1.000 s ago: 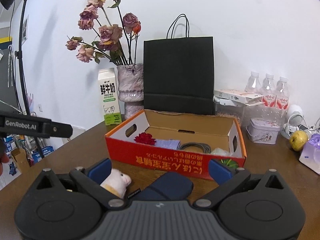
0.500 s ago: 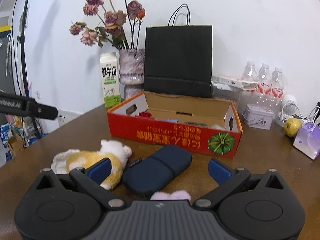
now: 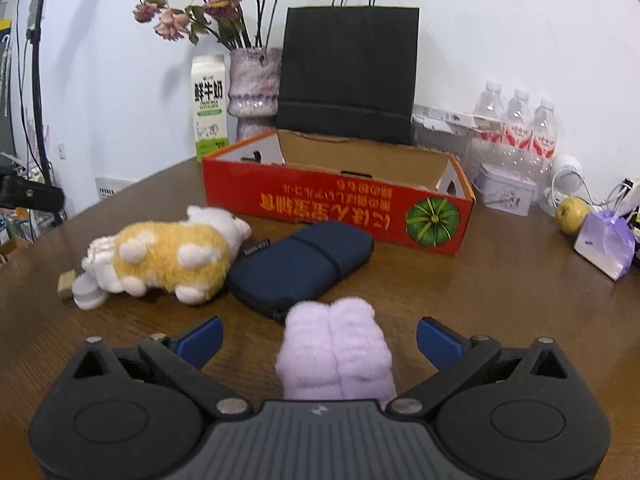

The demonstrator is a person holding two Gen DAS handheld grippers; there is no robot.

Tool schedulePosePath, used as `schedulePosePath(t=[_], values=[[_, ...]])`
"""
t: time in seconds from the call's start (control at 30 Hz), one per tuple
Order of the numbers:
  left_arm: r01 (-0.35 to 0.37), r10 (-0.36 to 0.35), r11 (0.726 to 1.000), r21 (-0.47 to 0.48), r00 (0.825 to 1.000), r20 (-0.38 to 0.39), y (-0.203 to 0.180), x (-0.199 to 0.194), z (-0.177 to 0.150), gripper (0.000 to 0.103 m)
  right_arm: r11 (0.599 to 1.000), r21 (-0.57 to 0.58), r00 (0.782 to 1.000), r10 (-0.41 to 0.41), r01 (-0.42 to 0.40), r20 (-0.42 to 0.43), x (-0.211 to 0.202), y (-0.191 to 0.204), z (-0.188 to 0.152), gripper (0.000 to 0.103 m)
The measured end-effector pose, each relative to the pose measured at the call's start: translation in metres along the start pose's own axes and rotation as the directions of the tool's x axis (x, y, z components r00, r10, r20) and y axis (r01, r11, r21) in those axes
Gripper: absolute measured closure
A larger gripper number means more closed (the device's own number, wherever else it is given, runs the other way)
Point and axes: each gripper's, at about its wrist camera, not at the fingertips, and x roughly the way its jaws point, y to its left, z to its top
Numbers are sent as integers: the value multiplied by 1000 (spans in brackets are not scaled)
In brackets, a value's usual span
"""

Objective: Organize objects
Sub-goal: 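Withdraw both tools from the box back over the table, then grasp the yellow block with the left tool while the right tool grasps the lavender towel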

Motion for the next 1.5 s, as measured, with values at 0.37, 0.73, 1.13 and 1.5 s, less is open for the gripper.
schedulePosePath(t=[0.37, 0.73, 1.13, 1.5], values=[[-4, 3, 1000, -12, 998, -57, 33, 12, -25, 0, 999, 0, 997, -40, 40, -73, 13, -4, -17, 0], [12, -12, 1000, 5, 993, -114, 52, 33, -43, 0, 998, 14, 995, -59, 60, -86, 19, -7, -20, 0], [47, -37, 996, 74, 991, -127, 47, 56, -53, 0, 997, 49, 994, -58, 63, -97, 20, -14, -20, 0], [117, -107, 987, 112, 990, -87, 43, 61, -51, 18, 997, 58, 994, -52, 58, -100, 20, -16, -21, 0]])
